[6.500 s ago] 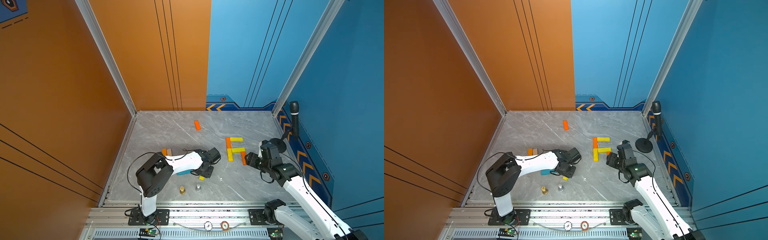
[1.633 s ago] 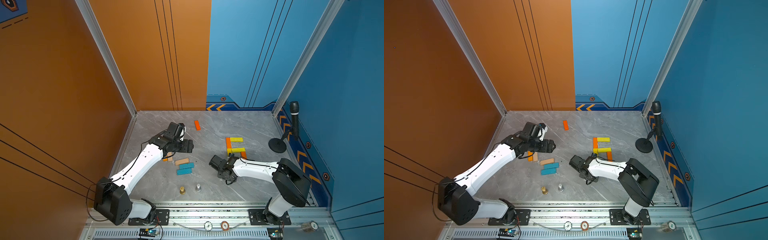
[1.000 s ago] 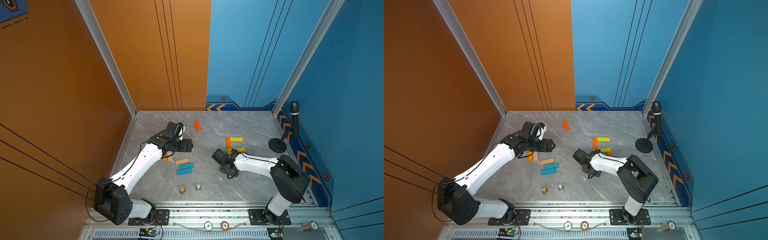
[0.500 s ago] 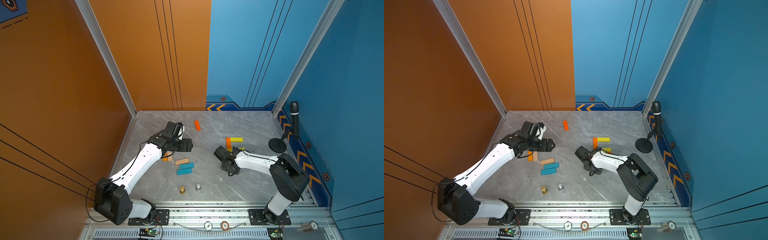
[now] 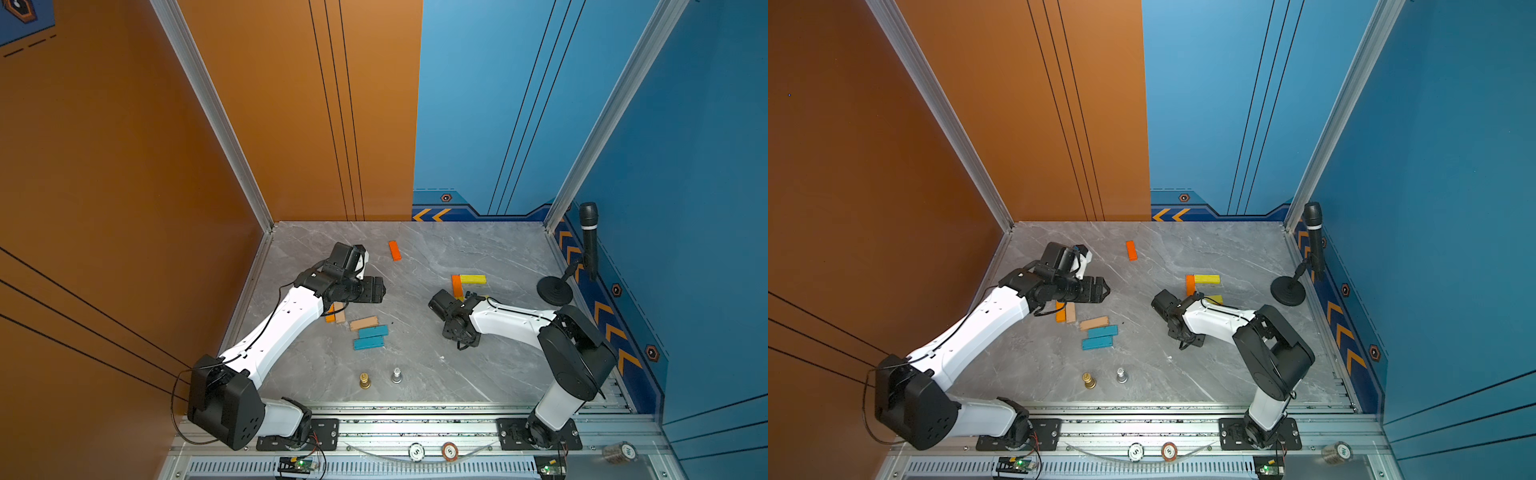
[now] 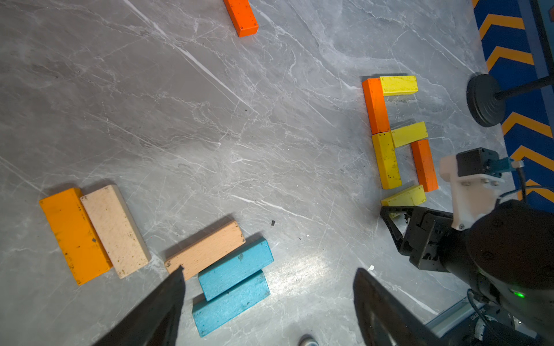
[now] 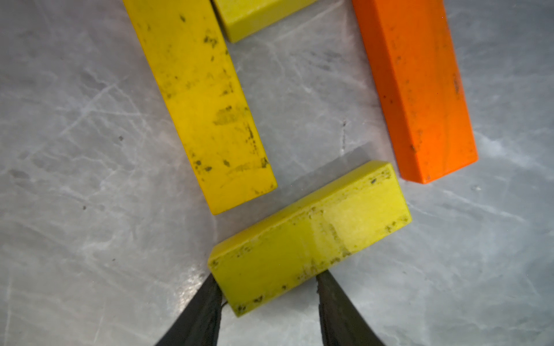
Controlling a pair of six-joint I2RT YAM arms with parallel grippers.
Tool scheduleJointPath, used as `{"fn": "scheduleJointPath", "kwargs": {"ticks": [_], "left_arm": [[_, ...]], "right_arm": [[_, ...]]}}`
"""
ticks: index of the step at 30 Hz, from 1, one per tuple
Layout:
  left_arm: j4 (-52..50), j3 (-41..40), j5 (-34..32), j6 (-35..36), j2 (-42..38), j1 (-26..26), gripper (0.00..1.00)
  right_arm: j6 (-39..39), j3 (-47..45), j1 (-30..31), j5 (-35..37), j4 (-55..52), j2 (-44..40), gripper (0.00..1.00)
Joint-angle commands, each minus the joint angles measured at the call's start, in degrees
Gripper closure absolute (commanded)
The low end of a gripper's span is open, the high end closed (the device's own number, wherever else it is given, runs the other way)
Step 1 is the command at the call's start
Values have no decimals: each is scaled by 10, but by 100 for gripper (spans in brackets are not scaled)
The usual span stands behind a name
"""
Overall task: Assemble the number 6 with building blocks
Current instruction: Assemble the building block at the center of the board.
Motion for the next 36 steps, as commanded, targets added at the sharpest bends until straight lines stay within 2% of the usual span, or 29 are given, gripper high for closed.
{"fn": "scheduleJointPath", "kwargs": {"ticks": [1, 22, 23, 36], "left_arm": [[8, -11, 13, -7, -5, 4, 12], [9, -13, 14, -7, -6, 5, 12], [8, -12, 15, -7, -7, 6, 12], [10, -13, 17, -7, -9, 7, 12]], "right_arm": [[-13, 9, -4, 13, -10, 11, 48], [-20, 7, -4, 17, -8, 11, 49], [-20, 7, -21, 16, -8, 9, 49], [-25, 8, -25, 15, -7, 7, 49]]}}
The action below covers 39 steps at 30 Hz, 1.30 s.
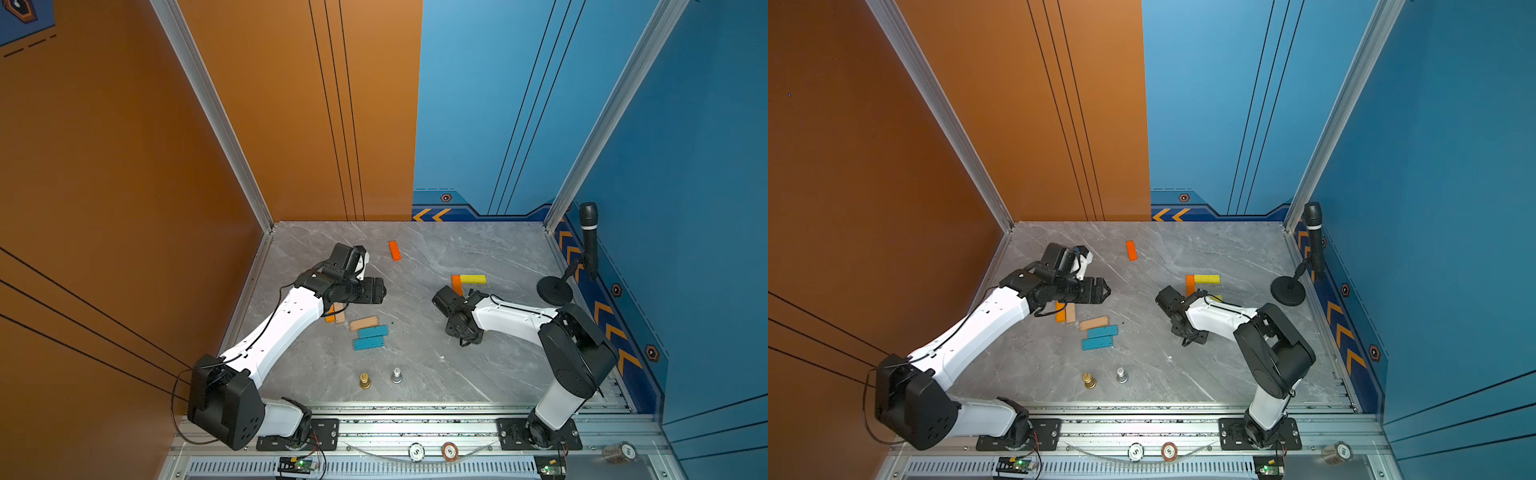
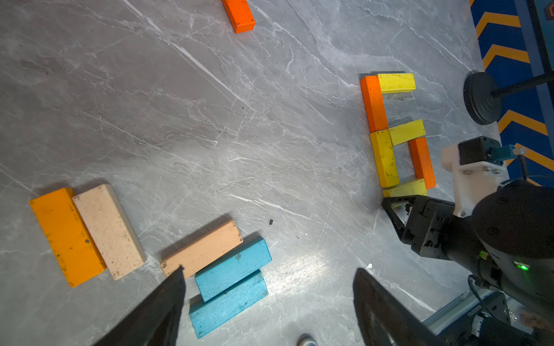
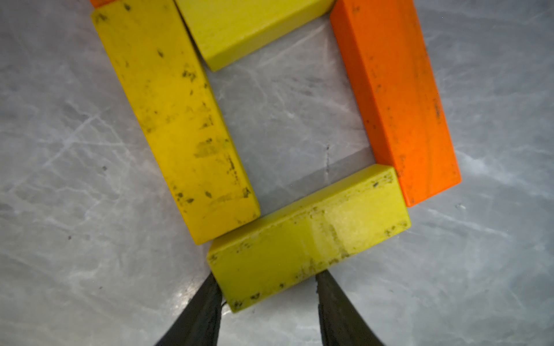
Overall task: Assemble the number 6 with building blocks
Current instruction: Assemble the building block at the center of the board.
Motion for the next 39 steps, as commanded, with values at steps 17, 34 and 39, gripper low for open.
{"fn": "scheduleJointPath", "kwargs": {"ticks": [17, 34, 39], "left_arm": [[4, -7, 6, -6, -10, 9, 12], [6, -8, 17, -9, -8, 5, 12], [6, -9, 18, -9, -6, 0, 12]], "right_arm": [[-78, 50, 41, 21, -51, -59, 42], [-178, -100, -114, -33, -52, -252, 43], [-223, -58, -158, -59, -43, -233, 45]]}}
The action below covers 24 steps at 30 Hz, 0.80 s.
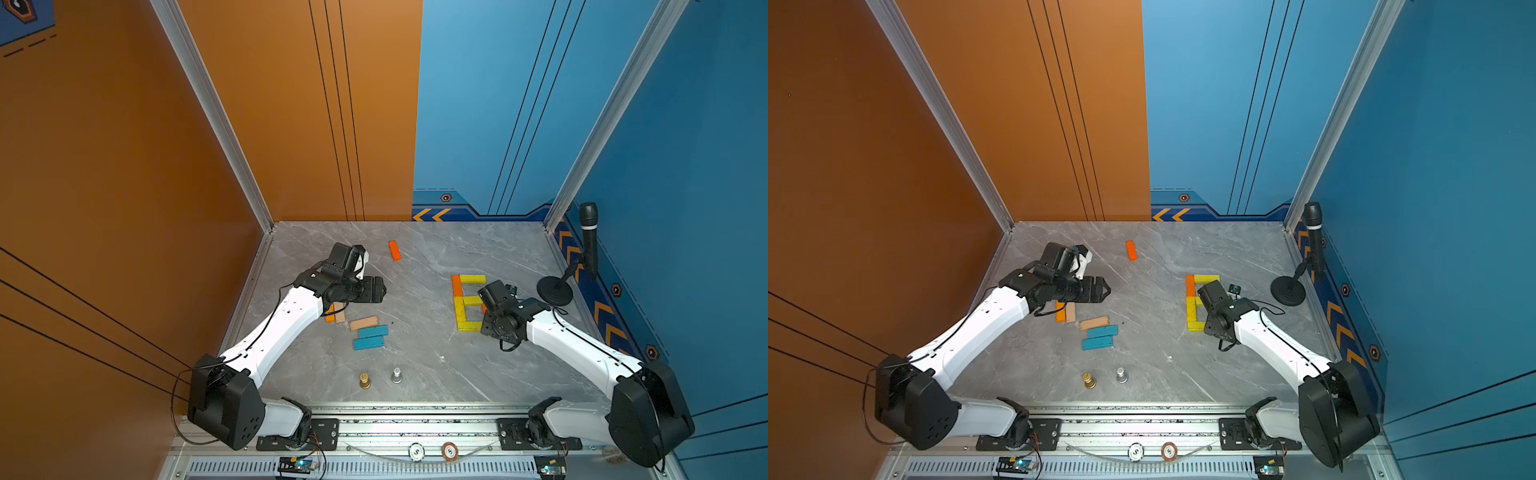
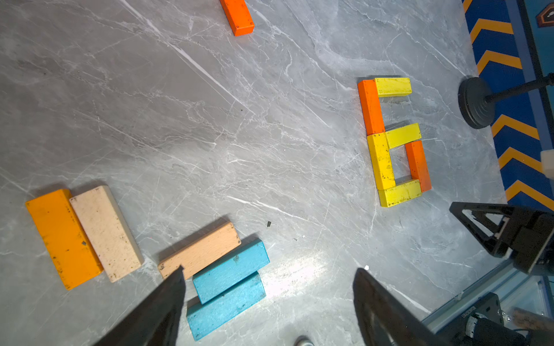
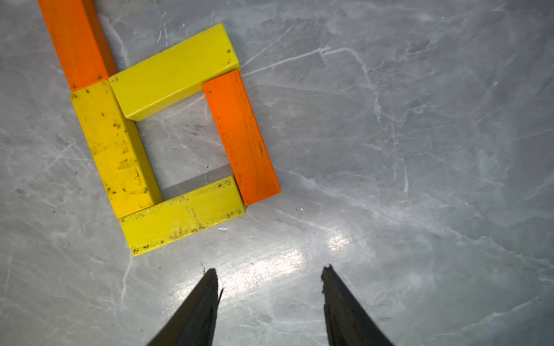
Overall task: Assemble the number 6 with building blocks
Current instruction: Assemble the building block at the center of the board, then adjust the building block at the center of the board.
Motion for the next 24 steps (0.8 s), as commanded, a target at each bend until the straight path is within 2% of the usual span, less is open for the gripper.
{"fn": "scheduleJointPath", "kwargs": {"ticks": [1, 3, 7, 10, 13, 17, 24], "left_arm": [[1, -9, 11, -5, -5, -4, 12], [1, -9, 12, -5, -5, -6, 12], [1, -8, 16, -5, -2, -6, 12], [1, -8, 17, -5, -2, -6, 12], [2, -8, 17, -6, -1, -7, 12], [2, -8, 19, -6, -1, -6, 12], [1, -8, 21, -7, 0, -5, 12]], "right_arm": [[-52, 43, -16, -35, 5, 17, 46], [-58, 64, -21, -50, 12, 37, 51], [-53, 94, -21, -89, 41, 86, 69], [-49, 114, -20, -97, 51, 131, 83], [-48, 132, -18, -98, 56, 168, 92], [-51, 146, -17, -94, 63, 204, 100], [-58, 164, -22, -94, 73, 248, 100]]}}
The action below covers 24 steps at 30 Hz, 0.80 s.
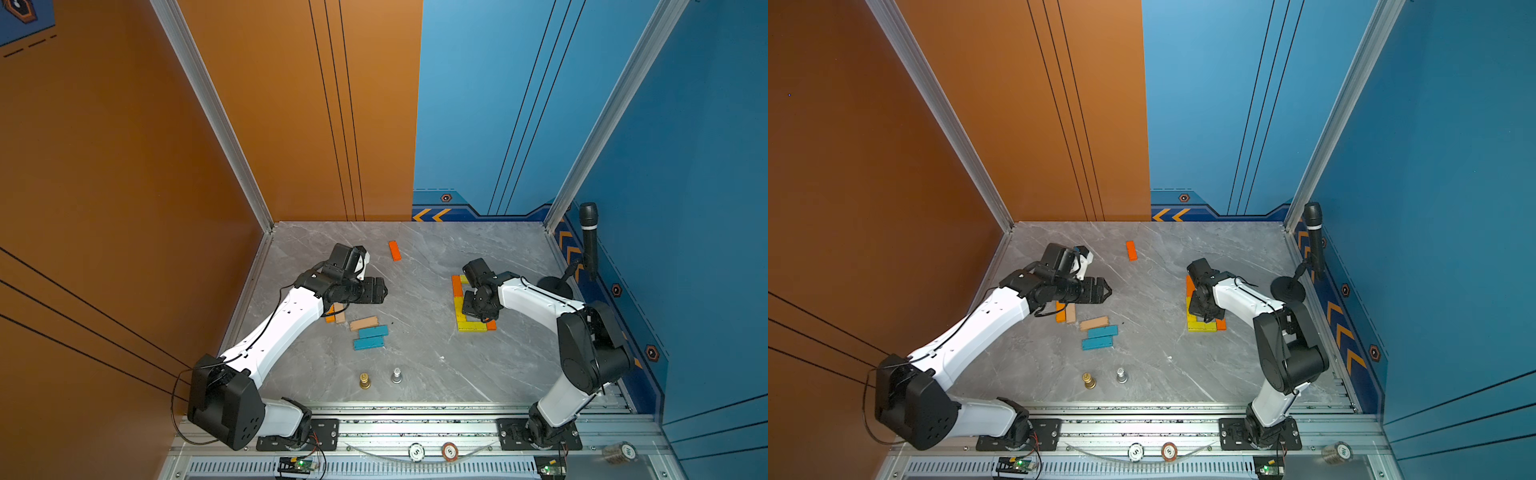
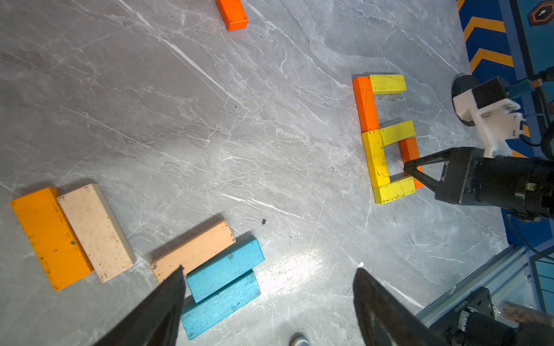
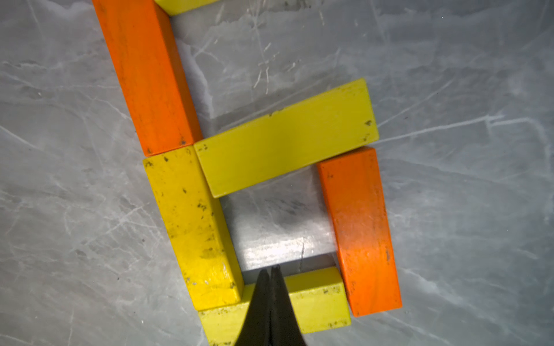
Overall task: Assemble the number 6 with building blocks
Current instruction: Adjust the building block at the center of the board.
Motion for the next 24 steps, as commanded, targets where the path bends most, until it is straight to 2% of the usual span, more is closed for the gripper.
{"fn": "scheduleJointPath", "kwargs": {"ticks": [1, 24], "left_arm": [[0, -6, 11, -2, -1, -2, 12], [0, -5, 13, -2, 2, 0, 12]], "right_arm": [[-9, 19, -4, -4, 10, 19, 100], [-4, 45, -13, -3, 37, 99, 100]]}}
